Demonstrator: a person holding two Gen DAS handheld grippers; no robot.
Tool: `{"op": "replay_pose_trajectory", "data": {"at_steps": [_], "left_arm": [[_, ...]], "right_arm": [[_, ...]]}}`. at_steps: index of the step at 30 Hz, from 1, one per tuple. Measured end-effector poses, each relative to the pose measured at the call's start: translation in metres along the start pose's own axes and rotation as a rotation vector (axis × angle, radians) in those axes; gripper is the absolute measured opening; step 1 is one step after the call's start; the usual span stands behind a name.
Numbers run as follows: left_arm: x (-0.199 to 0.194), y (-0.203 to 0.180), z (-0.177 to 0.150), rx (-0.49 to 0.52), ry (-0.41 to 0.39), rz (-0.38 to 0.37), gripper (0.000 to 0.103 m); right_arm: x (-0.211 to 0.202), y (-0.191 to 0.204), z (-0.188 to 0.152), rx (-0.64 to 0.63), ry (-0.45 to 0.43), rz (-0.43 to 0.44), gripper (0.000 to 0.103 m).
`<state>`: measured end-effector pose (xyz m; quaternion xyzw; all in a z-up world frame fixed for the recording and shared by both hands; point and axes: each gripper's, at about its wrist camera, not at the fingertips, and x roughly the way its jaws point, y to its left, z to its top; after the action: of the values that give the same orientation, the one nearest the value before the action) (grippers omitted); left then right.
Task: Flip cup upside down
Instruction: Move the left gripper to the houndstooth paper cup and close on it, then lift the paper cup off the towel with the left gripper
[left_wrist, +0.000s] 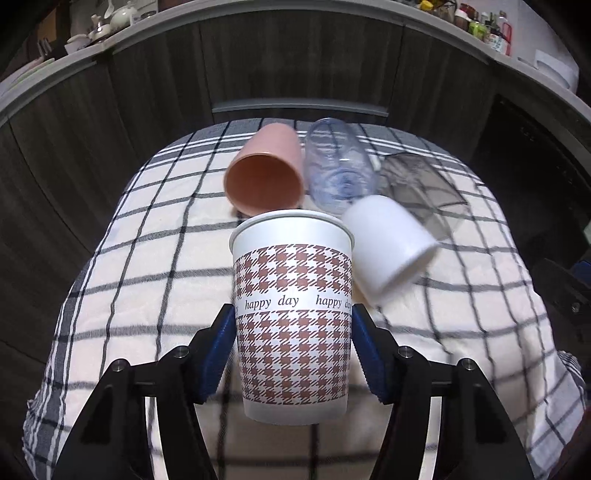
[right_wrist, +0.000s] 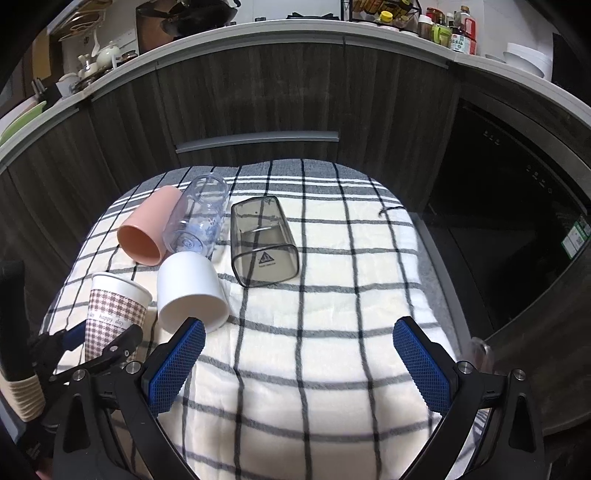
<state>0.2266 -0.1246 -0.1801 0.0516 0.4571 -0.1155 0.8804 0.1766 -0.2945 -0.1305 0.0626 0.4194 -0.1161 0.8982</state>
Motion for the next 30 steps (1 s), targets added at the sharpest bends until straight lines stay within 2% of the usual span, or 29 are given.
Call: {"op": "replay_pose_trajectory", "data": {"at_steps": [12, 16, 20, 22, 26, 28, 29, 30], "left_arm": [[-0.047, -0.058, -0.036, 0.017, 0.031, -0.124, 0.061], [-0.044, -0.073, -0.044, 0.007, 0.034, -0.152, 0.061], [-0.033, -0.079, -0.057, 0.011, 0.053, -0.145, 0.061], [-0.025, -0.080, -0.062, 0.009, 0.088, -0.145, 0.062], [-0.023, -0.078, -0.064, 0.010, 0.094, -0.141, 0.062], [-0.026, -0.077, -0.063, 0.005, 0.096, -0.135, 0.070], [-0.028, -0.075, -0.063, 0.000, 0.092, -0.133, 0.079], [-0.031, -0.073, -0.062, -0.006, 0.084, -0.130, 0.084]], "right_arm": [[-0.060, -0.063, -0.032, 0.071, 0.015, -0.060, 0.102], [-0.066, -0.080, -0.047, 0.081, 0.036, -0.081, 0.102], [-0.063, -0.088, -0.058, 0.089, 0.059, -0.081, 0.102], [-0.060, -0.090, -0.061, 0.096, 0.069, -0.077, 0.102], [-0.058, -0.089, -0.064, 0.102, 0.075, -0.067, 0.102], [-0.059, -0.087, -0.064, 0.098, 0.075, -0.065, 0.102], [-0.060, -0.086, -0.063, 0.097, 0.072, -0.063, 0.102], [-0.061, -0.086, -0.063, 0.096, 0.070, -0.063, 0.102]]}}
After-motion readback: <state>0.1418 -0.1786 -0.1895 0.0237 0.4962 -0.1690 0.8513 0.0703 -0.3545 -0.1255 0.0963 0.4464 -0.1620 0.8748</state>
